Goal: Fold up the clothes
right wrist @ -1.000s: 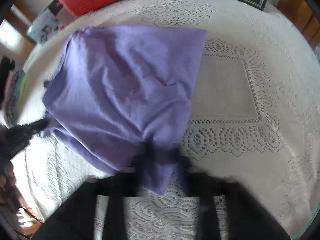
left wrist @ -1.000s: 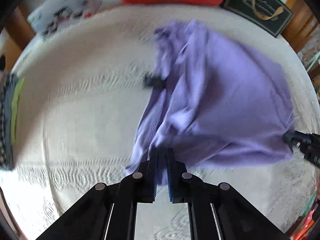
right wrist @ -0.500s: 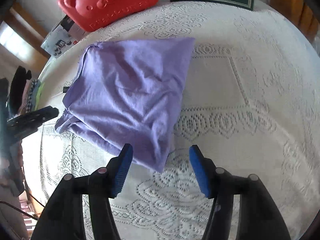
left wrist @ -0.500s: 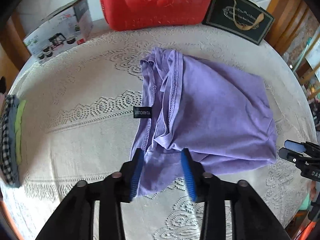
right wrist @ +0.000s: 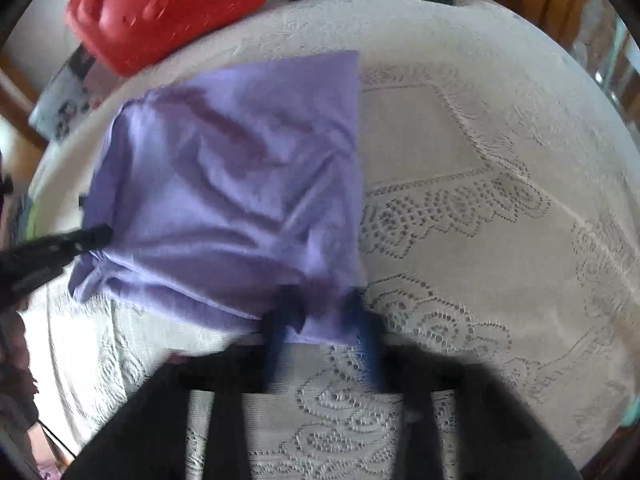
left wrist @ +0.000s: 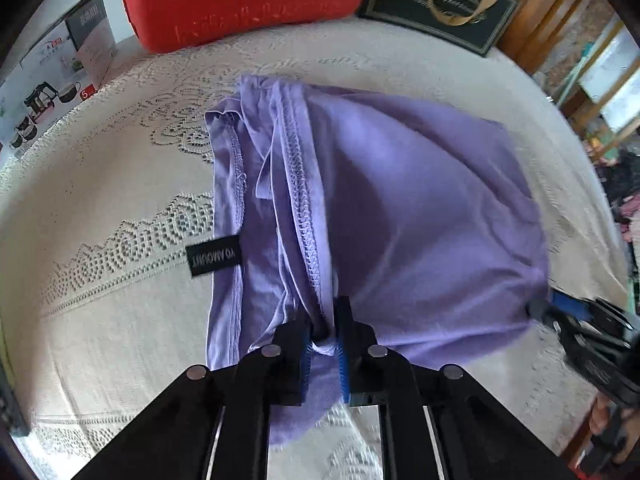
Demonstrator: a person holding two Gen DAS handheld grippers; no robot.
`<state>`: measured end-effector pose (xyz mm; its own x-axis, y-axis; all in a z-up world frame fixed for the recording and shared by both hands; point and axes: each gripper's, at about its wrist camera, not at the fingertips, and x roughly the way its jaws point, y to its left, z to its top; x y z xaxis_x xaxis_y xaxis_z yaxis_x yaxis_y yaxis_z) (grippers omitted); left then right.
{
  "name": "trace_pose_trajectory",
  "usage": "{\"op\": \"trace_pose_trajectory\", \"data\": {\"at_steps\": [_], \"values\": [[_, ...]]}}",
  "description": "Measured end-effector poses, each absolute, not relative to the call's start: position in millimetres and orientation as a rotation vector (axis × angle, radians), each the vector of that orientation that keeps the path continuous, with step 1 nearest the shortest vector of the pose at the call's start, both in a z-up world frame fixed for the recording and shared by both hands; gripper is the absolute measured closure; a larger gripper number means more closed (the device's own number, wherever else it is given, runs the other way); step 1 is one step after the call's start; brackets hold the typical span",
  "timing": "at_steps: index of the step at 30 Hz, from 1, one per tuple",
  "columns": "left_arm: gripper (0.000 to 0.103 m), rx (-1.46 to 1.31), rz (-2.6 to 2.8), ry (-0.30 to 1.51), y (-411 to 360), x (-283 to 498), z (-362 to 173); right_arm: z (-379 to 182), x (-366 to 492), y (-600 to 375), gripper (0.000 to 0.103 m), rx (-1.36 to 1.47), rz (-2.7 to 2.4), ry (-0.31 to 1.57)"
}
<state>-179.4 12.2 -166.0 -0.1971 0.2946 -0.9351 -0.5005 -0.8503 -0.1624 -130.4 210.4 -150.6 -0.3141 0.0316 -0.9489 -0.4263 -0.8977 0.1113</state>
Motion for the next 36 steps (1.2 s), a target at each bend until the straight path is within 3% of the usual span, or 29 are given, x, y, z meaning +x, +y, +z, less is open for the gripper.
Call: {"op": "trace_pose_trajectory", "data": {"at_steps": [5,6,8,9,10,13,14,24,25,26,27,28,31,33,35,36], "values": [[0.093,-1.622,2.073,0.22,-33,-152,-159,-135,-116,222,0.086,-1.695,2.299,0.536],[0.092,-1.636,2.059,0.201,-40,-148,-160,-134,-115,227,0.082,-1.702,2.3,0.561],[0.09,-1.628,2.038,0.178,-46,-143,-155,-130,-114,237,0.059,-1.695,2.315,0.603],[0.088,-1.607,2.042,0.184,-45,-143,-148,-127,-116,242,0.04,-1.68,2.33,0.617],[0.08,-1.588,2.049,0.188,-43,-145,-142,-122,-122,251,0.033,-1.652,2.349,0.618],[0.049,-1.532,2.106,0.178,-31,-168,-124,-111,-147,274,0.032,-1.56,2.384,0.628],[0.045,-1.526,2.124,0.162,-28,-182,-122,-109,-155,279,0.032,-1.54,2.395,0.647],[0.045,-1.589,2.079,0.124,28,-278,-151,-119,-222,302,0.032,-1.541,2.41,0.716],[0.048,-1.592,2.077,0.139,31,-282,-154,-123,-226,301,0.032,-1.553,2.409,0.718],[0.063,-1.589,2.09,0.159,33,-285,-155,-128,-233,300,0.033,-1.589,2.413,0.716],[0.069,-1.586,2.104,0.179,34,-288,-156,-134,-240,298,0.058,-1.626,2.417,0.712],[0.074,-1.584,2.117,0.199,35,-291,-157,-137,-246,294,0.097,-1.653,2.428,0.689],[0.078,-1.574,2.157,0.26,39,-301,-161,-143,-255,305,0.096,-1.576,2.364,0.659],[0.077,-1.568,2.183,0.301,42,-307,-163,-149,-252,317,0.092,-1.512,2.334,0.763],[0.077,-1.56,2.209,0.342,44,-314,-166,-152,-247,322,0.075,-1.484,2.321,0.831],[0.075,-1.551,2.211,0.344,44,-314,-163,-151,-245,321,0.055,-1.49,2.32,0.836]]}}
